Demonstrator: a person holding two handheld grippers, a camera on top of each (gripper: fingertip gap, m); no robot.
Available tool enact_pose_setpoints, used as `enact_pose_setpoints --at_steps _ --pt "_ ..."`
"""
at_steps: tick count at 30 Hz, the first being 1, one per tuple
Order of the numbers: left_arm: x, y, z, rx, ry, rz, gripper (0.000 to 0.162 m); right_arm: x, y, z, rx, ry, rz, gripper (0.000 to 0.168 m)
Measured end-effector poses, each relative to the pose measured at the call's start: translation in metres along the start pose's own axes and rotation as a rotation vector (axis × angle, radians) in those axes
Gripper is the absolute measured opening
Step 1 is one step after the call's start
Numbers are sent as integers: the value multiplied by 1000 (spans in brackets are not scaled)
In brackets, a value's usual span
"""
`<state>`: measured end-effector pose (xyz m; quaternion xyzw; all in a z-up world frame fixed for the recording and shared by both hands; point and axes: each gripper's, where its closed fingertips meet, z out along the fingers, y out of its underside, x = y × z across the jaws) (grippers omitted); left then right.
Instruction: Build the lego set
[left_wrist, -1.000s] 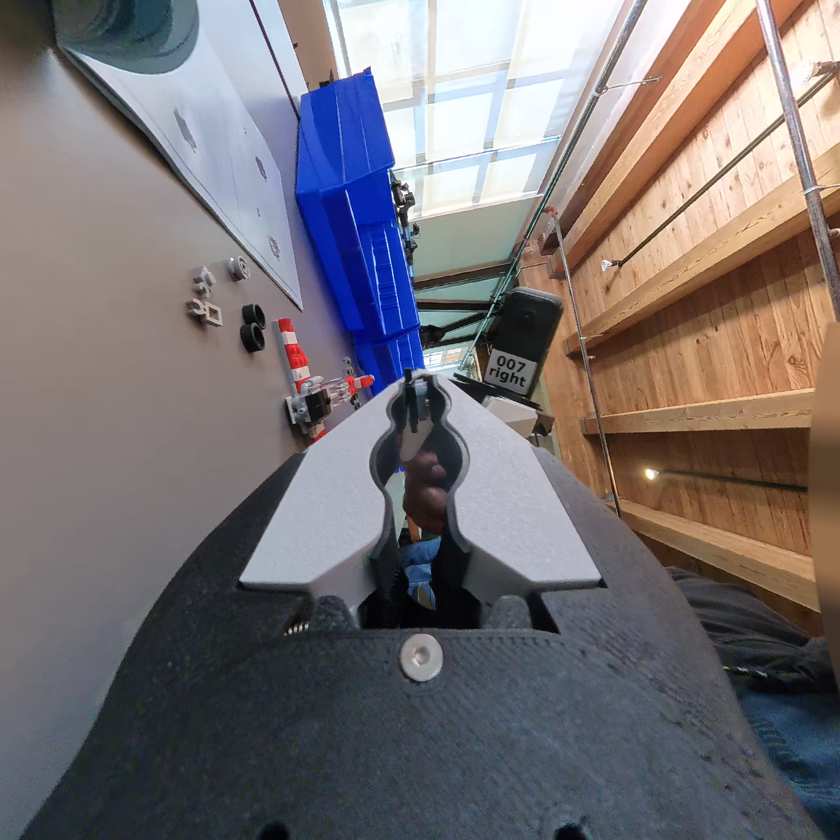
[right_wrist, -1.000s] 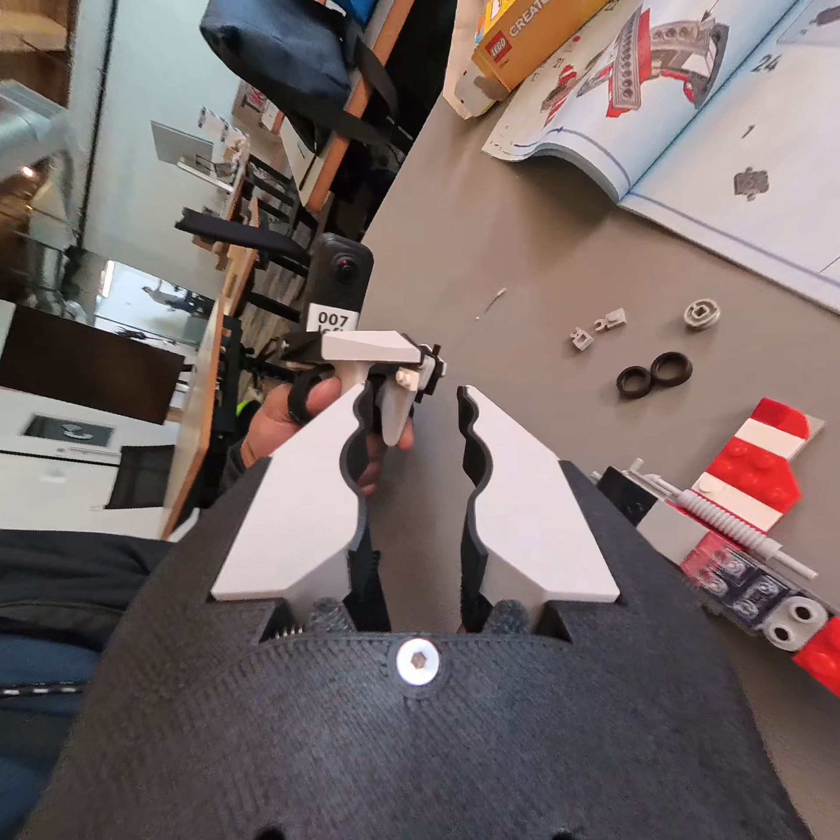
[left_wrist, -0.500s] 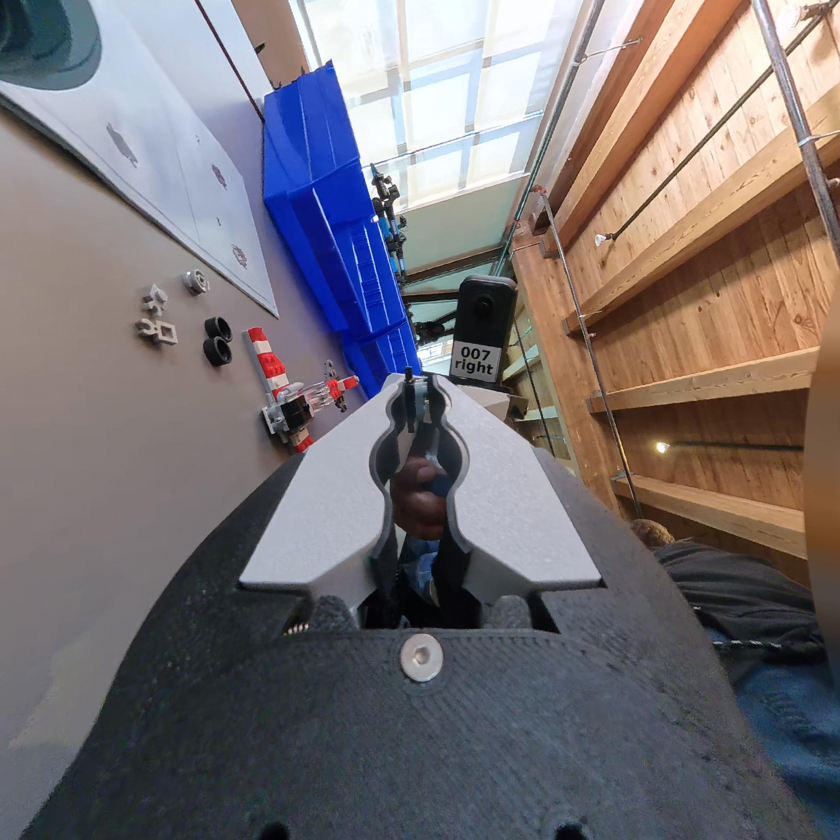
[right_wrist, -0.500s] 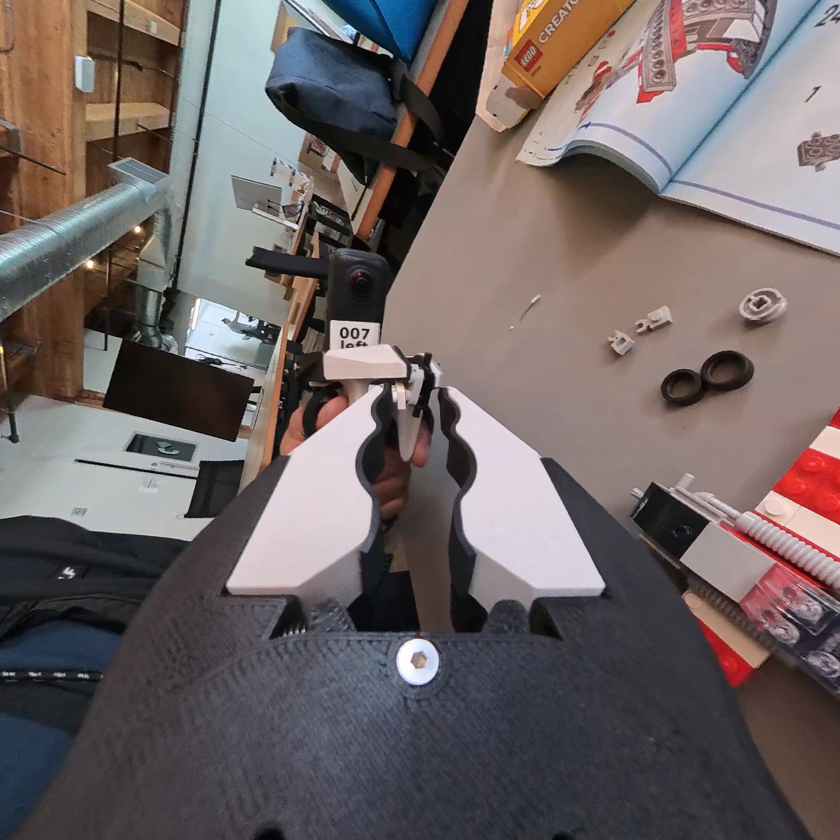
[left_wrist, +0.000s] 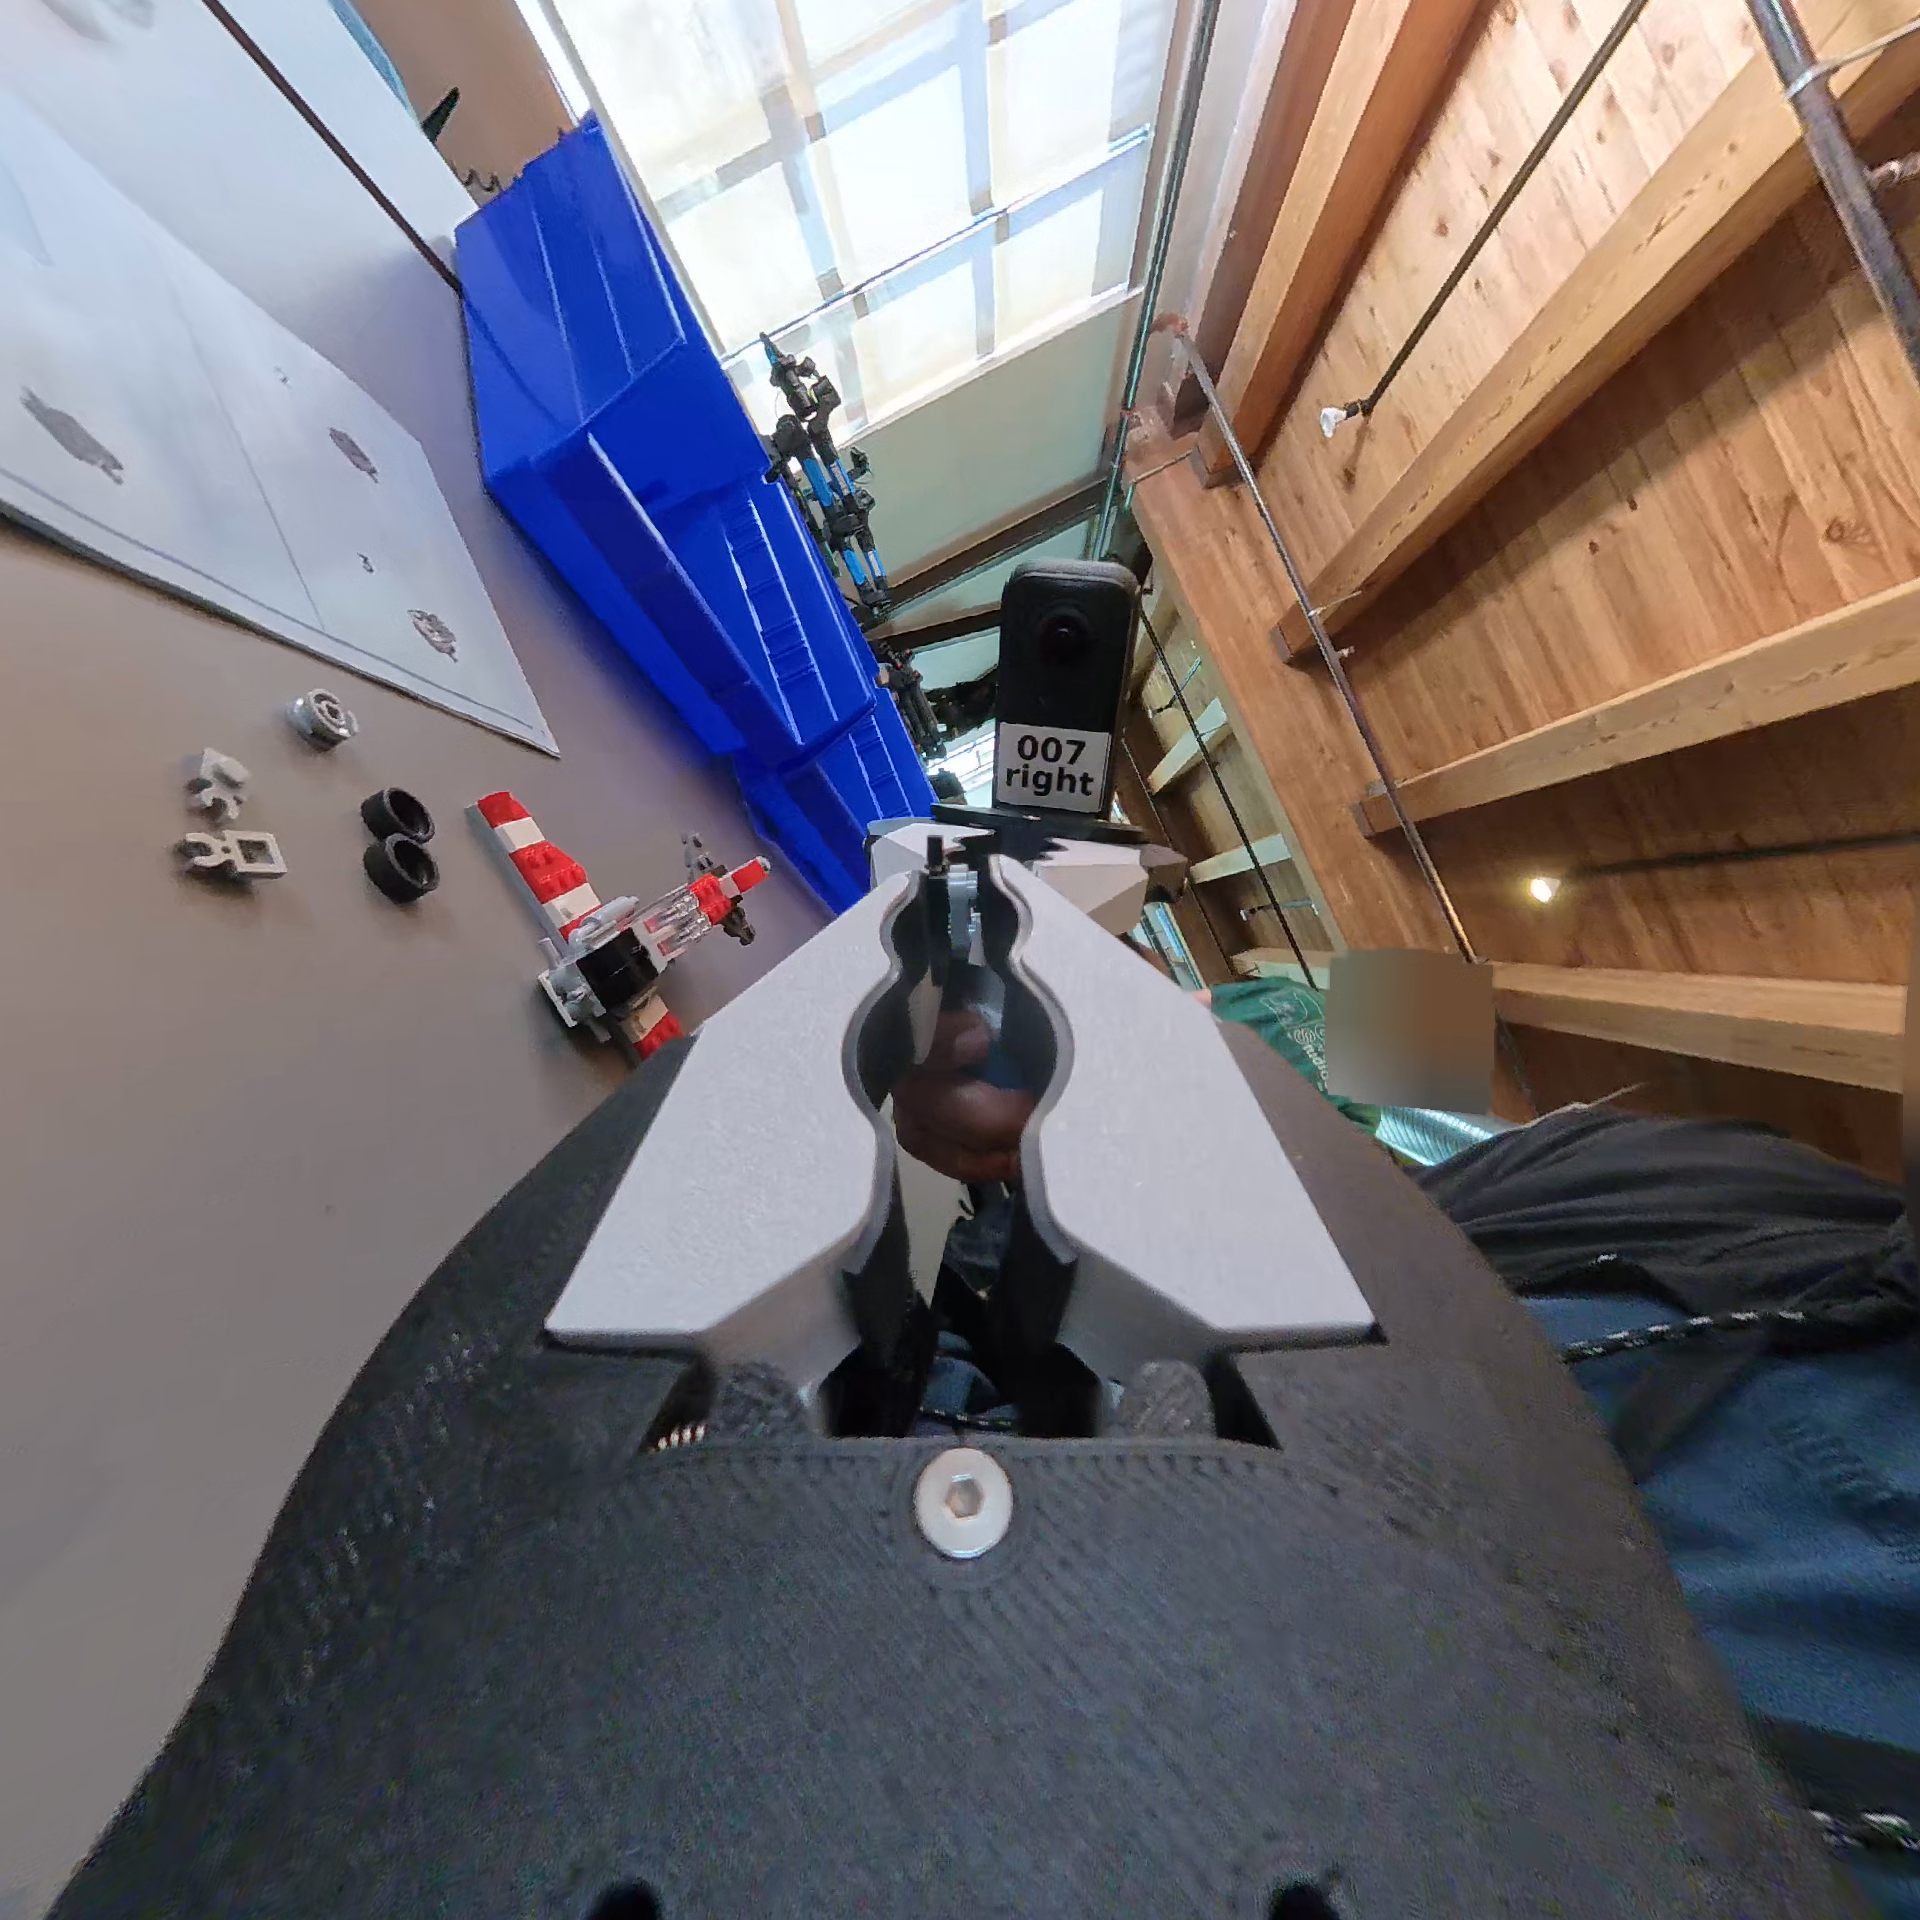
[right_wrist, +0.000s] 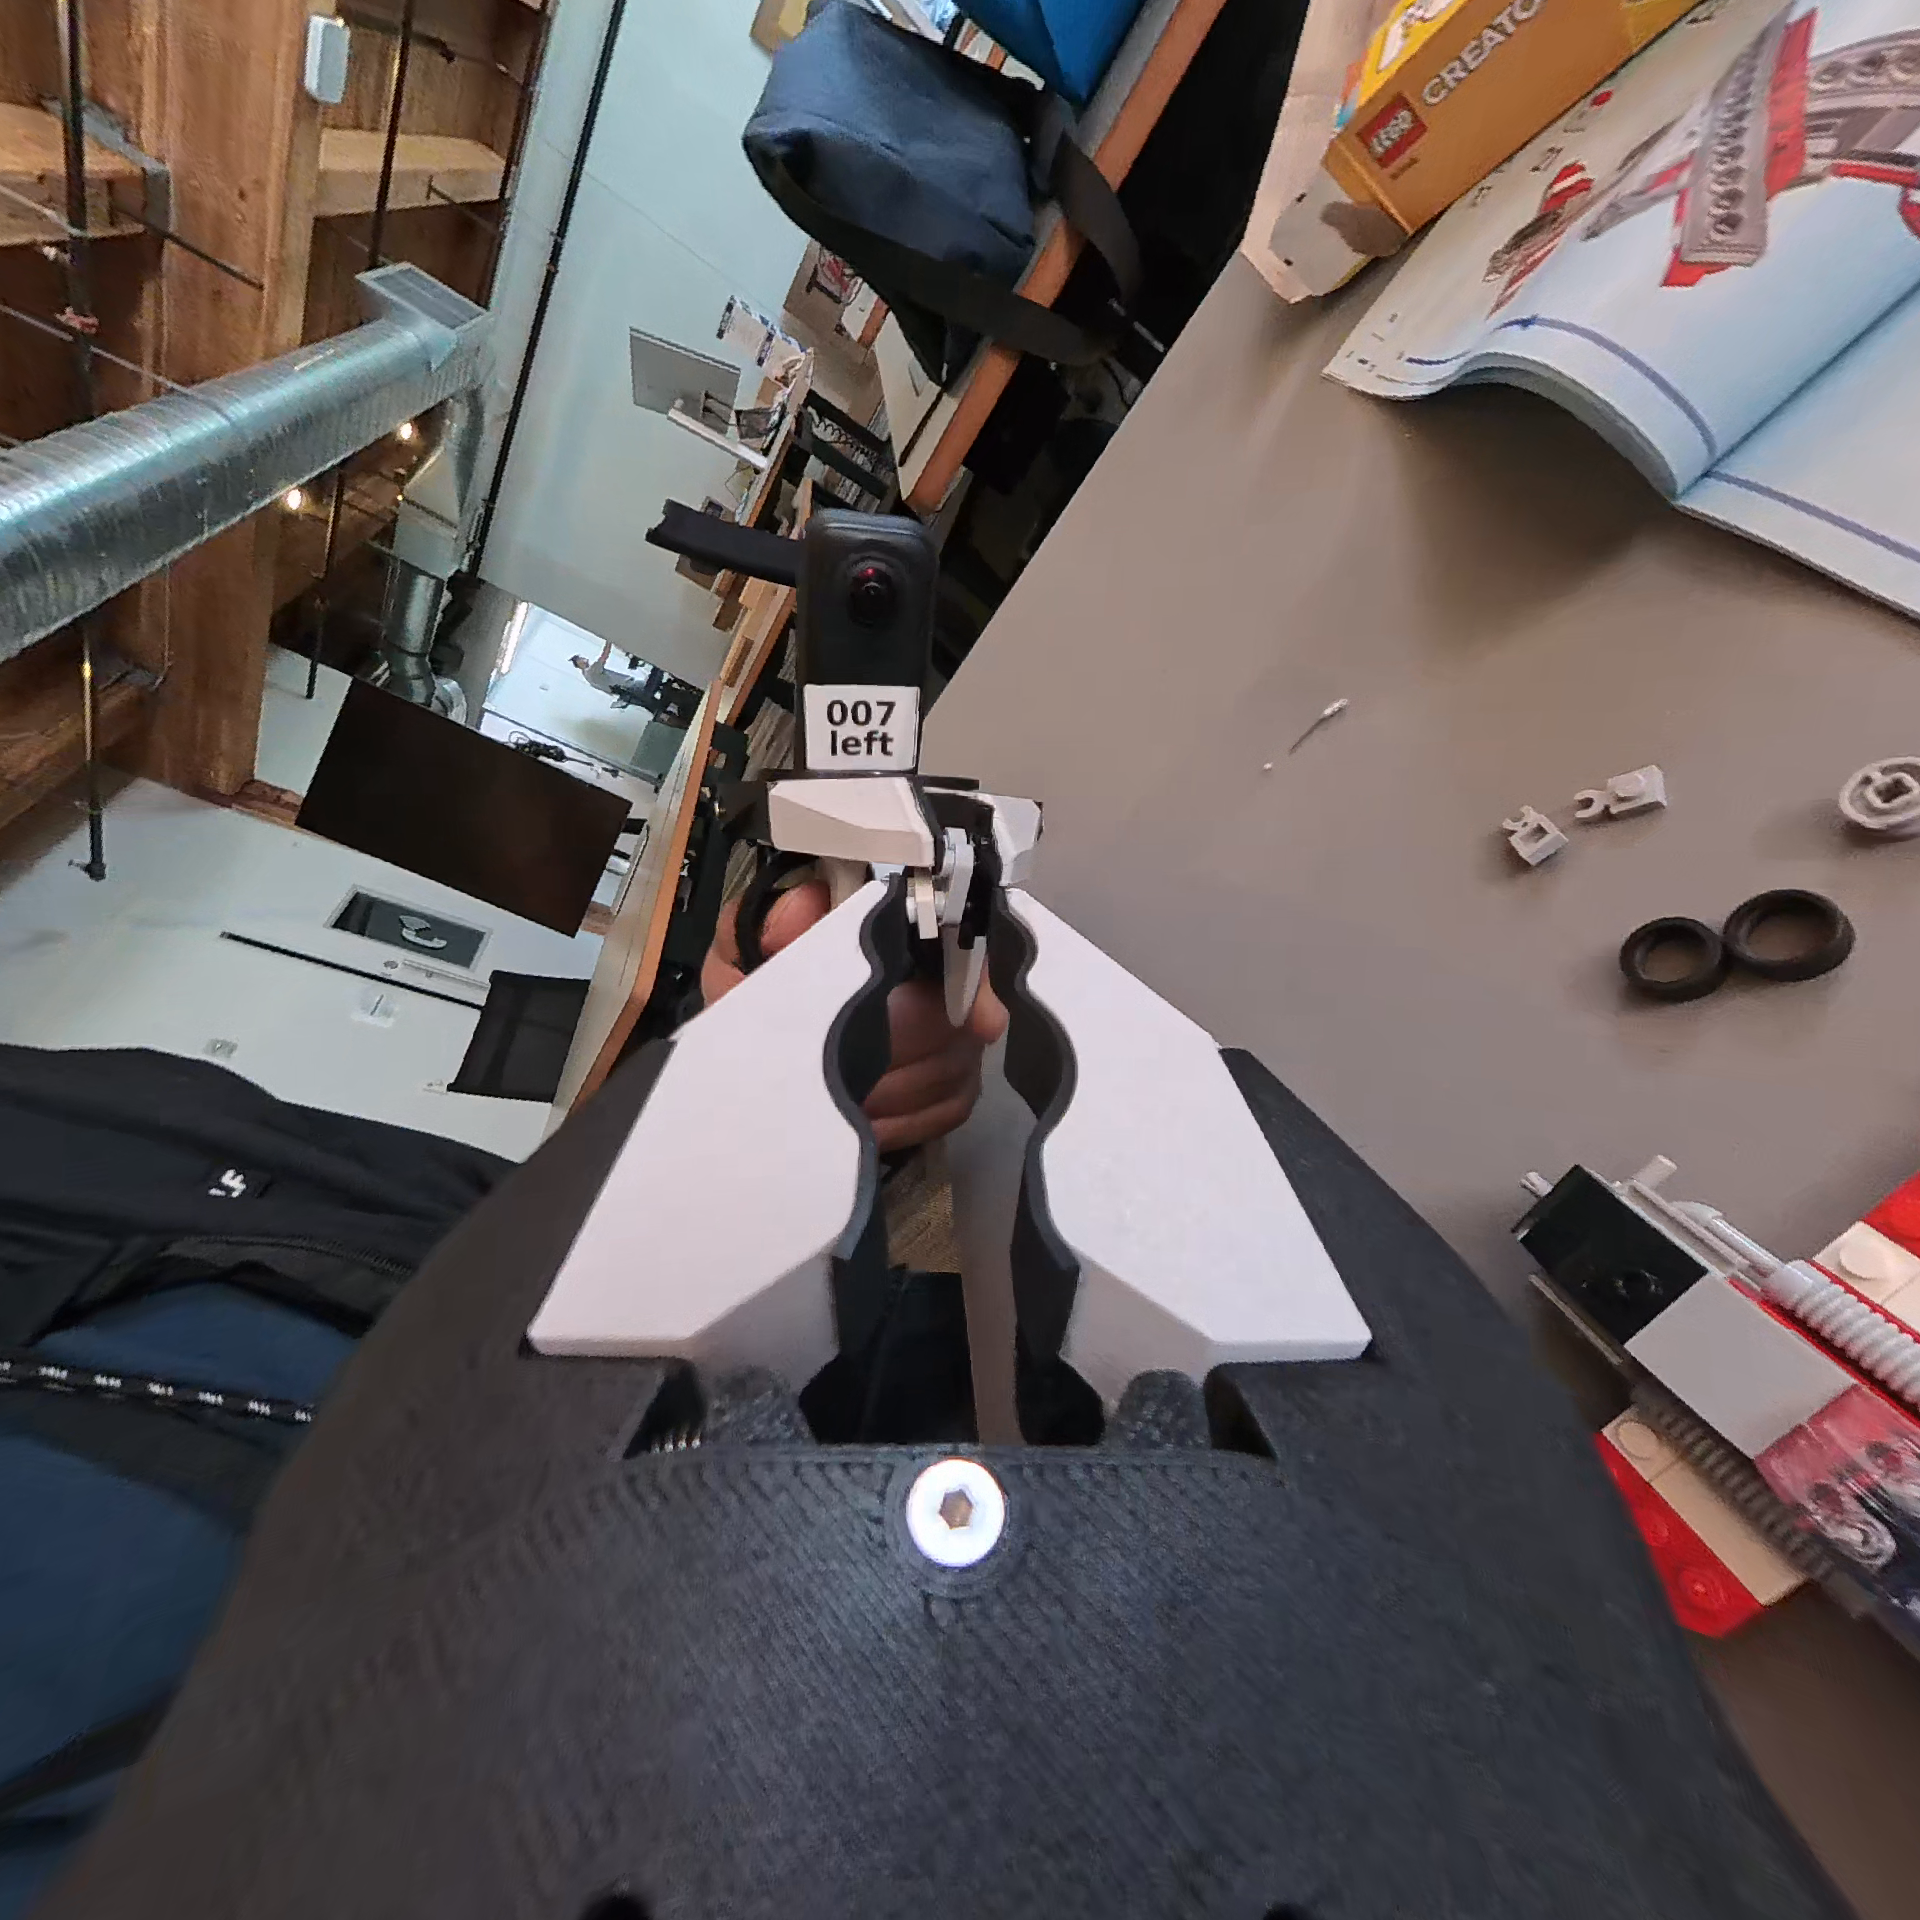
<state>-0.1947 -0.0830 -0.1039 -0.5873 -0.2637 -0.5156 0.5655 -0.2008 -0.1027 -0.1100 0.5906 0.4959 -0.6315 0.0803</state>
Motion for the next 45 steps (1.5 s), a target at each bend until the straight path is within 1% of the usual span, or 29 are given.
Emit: enact_pose_setpoints --at_steps 7,12,18,23,30,37,45 --pt "9 -1 1 -3 22 66 9 -7 -3 -2 9 1 -45 13" --pt "22 -1 1 -12 75 105 9 -19 -4 -4 1 -10 -98 13" --pt "39 -1 0 -9 179 100 22 -28 -5 -7 -10 4 -159 13" --pt "50 0 -4 -15 251 108 24 -38 -4 -7 -27 -4 -209 14" --pt "73 12 -10 -63 312 271 23 -63 3 -10 -45 -75 -302 14" --pt "86 22 -14 -99 331 387 19 -79 10 -12 -53 -137 -315 14" --pt "99 32 -17 -138 351 482 17 -94 19 -15 -90 -202 -312 13"
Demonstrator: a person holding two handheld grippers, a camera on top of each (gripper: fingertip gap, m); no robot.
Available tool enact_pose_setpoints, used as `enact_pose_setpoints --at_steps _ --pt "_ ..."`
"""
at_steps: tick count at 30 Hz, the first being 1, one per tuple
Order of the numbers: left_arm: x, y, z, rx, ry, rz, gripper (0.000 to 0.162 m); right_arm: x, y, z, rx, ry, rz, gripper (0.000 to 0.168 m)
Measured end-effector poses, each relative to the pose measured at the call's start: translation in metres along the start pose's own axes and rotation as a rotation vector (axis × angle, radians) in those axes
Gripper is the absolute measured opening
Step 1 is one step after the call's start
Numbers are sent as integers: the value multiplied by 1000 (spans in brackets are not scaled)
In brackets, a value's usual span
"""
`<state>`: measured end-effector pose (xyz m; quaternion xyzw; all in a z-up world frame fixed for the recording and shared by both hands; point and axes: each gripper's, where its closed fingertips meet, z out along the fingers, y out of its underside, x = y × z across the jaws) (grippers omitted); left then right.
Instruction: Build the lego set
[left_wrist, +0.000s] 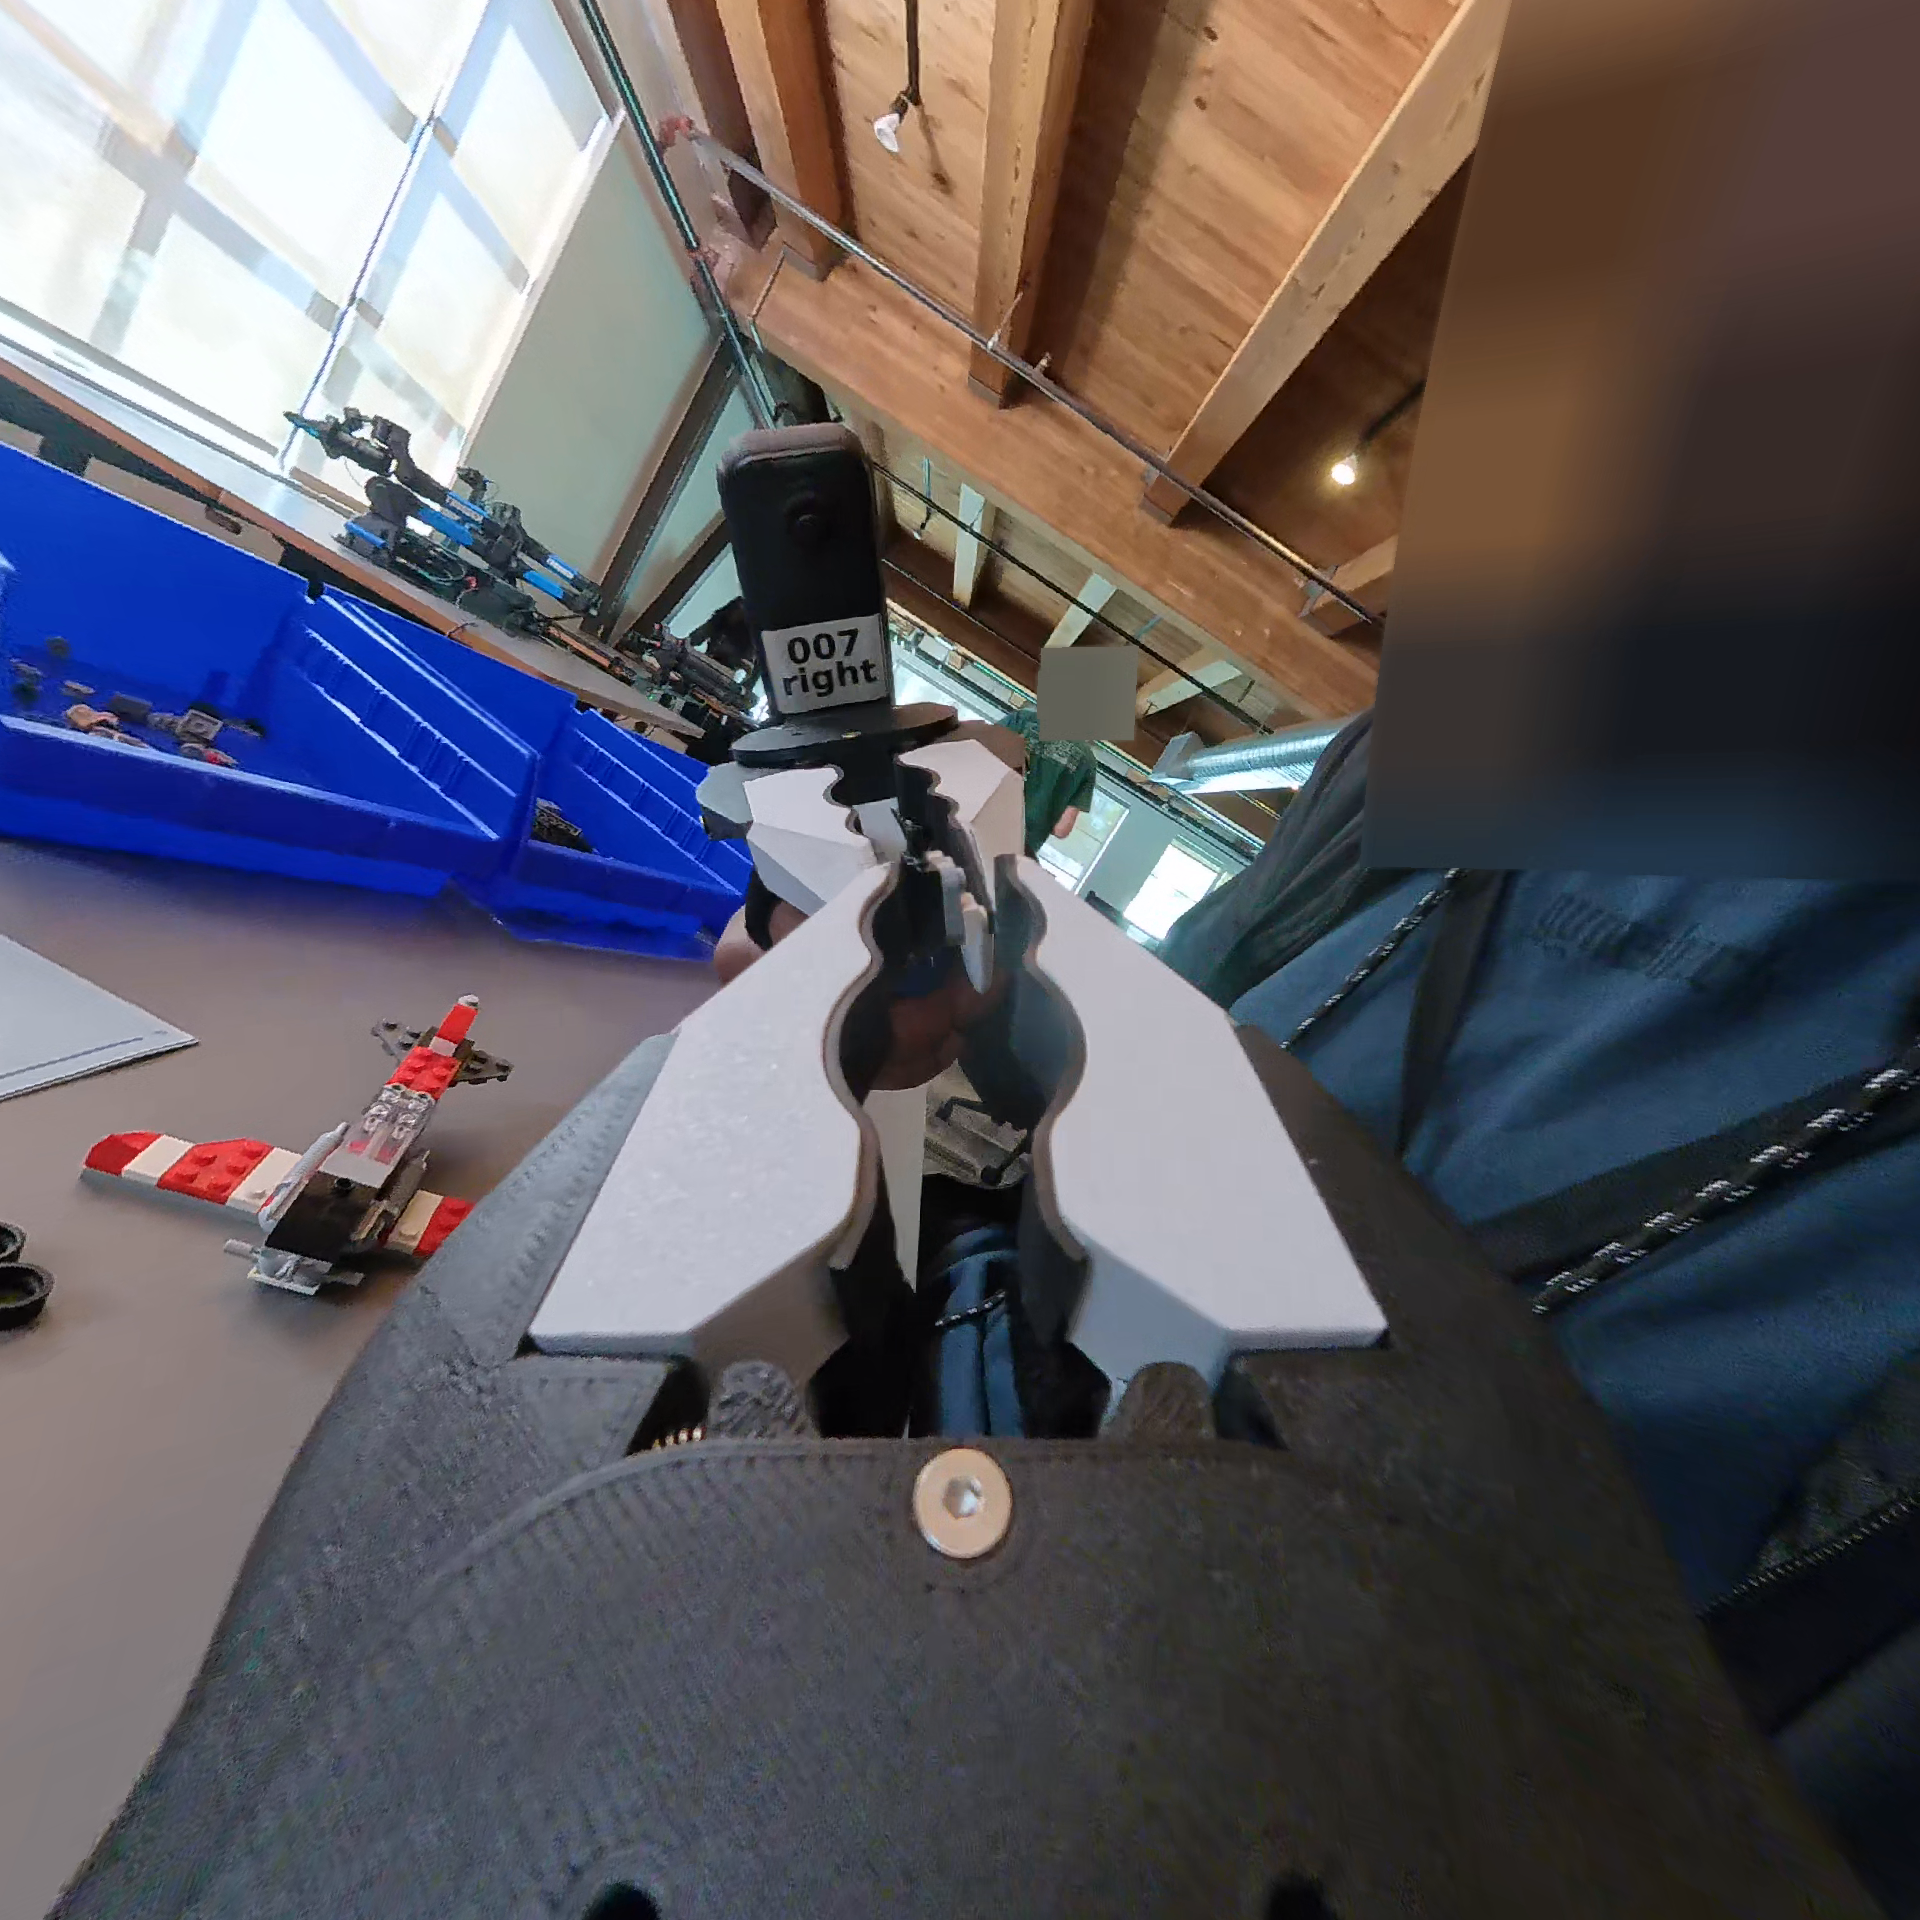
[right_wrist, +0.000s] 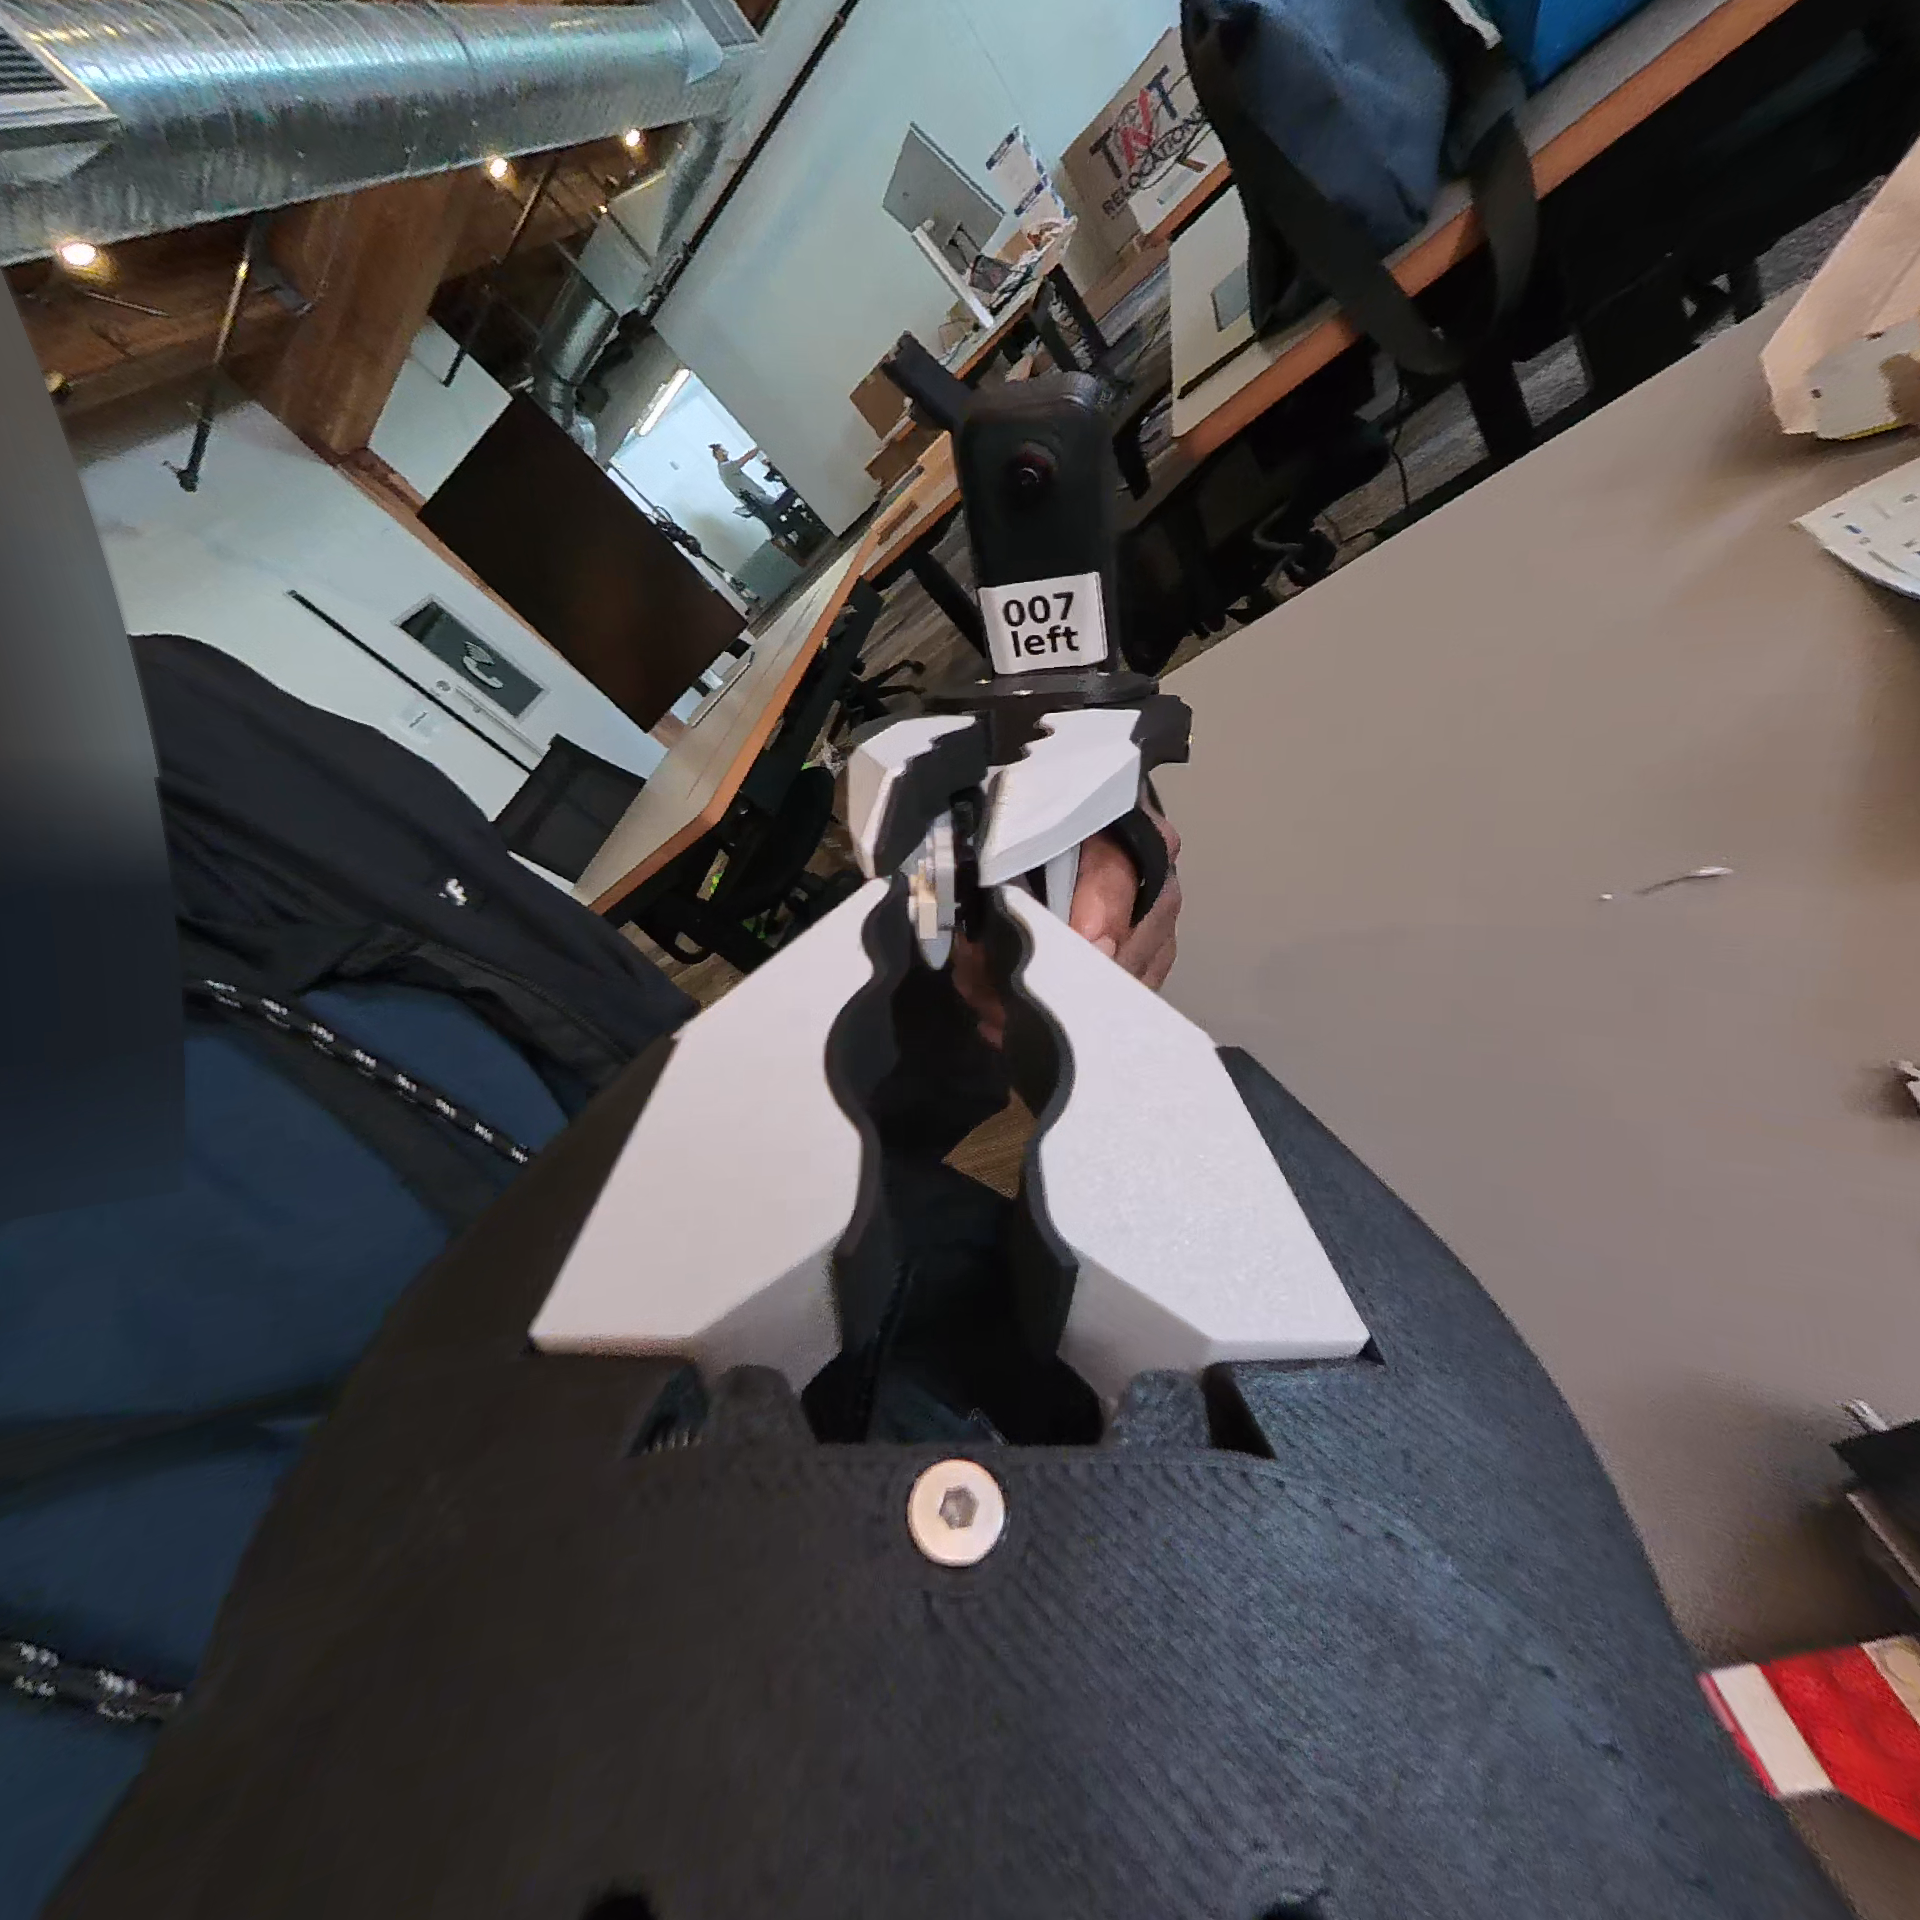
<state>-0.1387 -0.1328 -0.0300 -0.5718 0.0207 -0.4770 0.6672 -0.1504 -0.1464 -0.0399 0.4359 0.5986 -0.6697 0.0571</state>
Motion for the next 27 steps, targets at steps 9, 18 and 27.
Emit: enact_pose_setpoints --at_steps 9,18,27 --pt "-2 -4 -3 28 13 -18 11 -1 0 1 6 30 -114 13" --pt "-8 -2 -8 11 -23 -39 16 7 -5 -7 45 73 -147 13" --pt "-10 0 -6 5 -30 -34 12 6 -6 -8 45 90 -183 13"
